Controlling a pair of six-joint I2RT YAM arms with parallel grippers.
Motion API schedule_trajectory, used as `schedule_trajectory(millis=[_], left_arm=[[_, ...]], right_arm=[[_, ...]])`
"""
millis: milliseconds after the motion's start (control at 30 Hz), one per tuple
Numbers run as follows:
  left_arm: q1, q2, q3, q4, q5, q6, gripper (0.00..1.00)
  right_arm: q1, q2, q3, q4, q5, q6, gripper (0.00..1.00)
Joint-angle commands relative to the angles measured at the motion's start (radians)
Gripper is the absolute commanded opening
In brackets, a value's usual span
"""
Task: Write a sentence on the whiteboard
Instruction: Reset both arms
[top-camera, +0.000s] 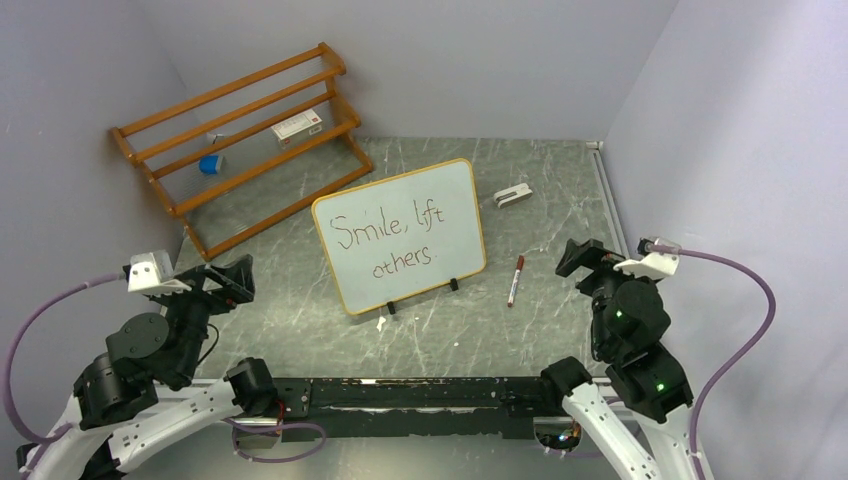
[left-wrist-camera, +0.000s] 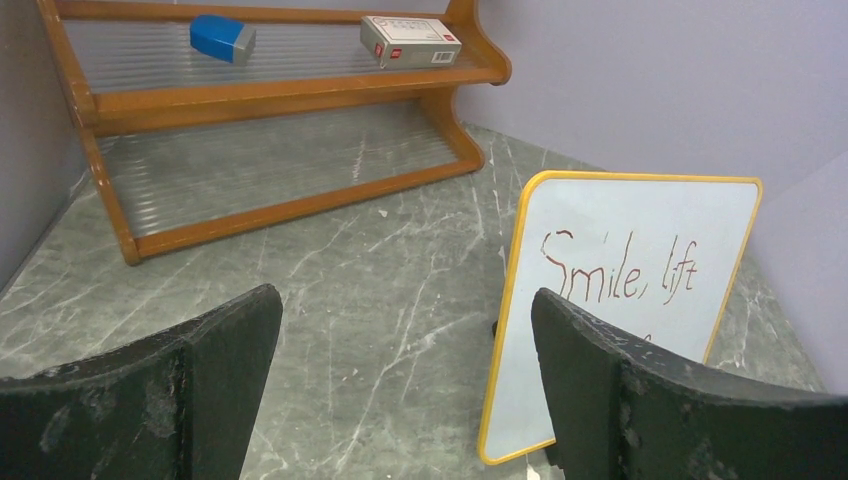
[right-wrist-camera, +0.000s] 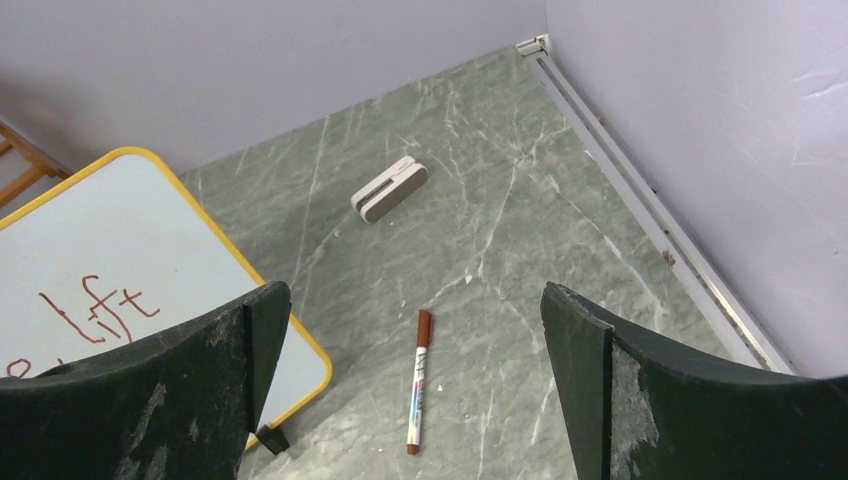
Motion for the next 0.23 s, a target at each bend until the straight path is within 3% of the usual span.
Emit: schedule_trajectory(millis=[0,200], left_arm=[[0.008,0.008,-0.007,-0.026,-0.017,-0.017,0.98],[0.008,0.019,-0.01,-0.019,-0.013,-0.009,0.98]], right_arm=[[-0.002,-0.025,-0.018,0.035,-0.015,-0.03,1.0],[-0.003,-0.019,-0.015,0.035,-0.021,-0.035,1.0]])
